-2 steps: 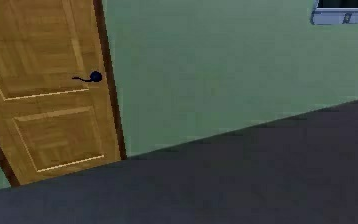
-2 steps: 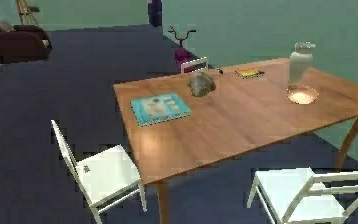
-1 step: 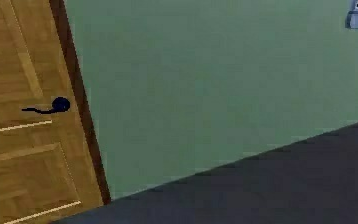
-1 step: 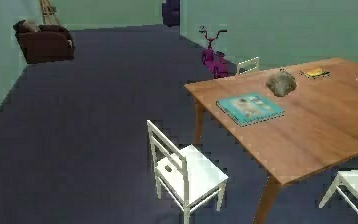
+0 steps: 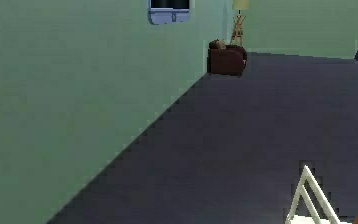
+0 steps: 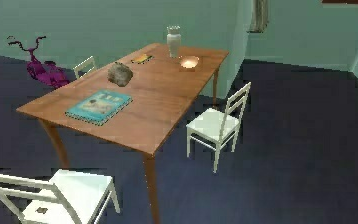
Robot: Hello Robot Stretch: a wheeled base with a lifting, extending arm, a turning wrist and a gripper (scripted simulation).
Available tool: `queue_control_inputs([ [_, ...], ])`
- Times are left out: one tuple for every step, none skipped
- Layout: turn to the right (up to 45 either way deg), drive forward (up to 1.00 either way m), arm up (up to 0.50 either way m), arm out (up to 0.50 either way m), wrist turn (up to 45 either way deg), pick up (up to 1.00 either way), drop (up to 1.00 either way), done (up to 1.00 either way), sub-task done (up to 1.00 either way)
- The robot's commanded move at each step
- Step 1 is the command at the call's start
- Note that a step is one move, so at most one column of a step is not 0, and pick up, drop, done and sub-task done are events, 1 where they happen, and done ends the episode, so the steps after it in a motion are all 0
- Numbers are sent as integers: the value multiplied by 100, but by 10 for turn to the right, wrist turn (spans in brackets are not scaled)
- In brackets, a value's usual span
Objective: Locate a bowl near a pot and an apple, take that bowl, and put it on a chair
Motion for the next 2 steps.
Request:
queue_control_inputs([
  [60,0,0,0,0,0,0,0,0],
  [0,100,0,0,0,0,0,0,0],
])
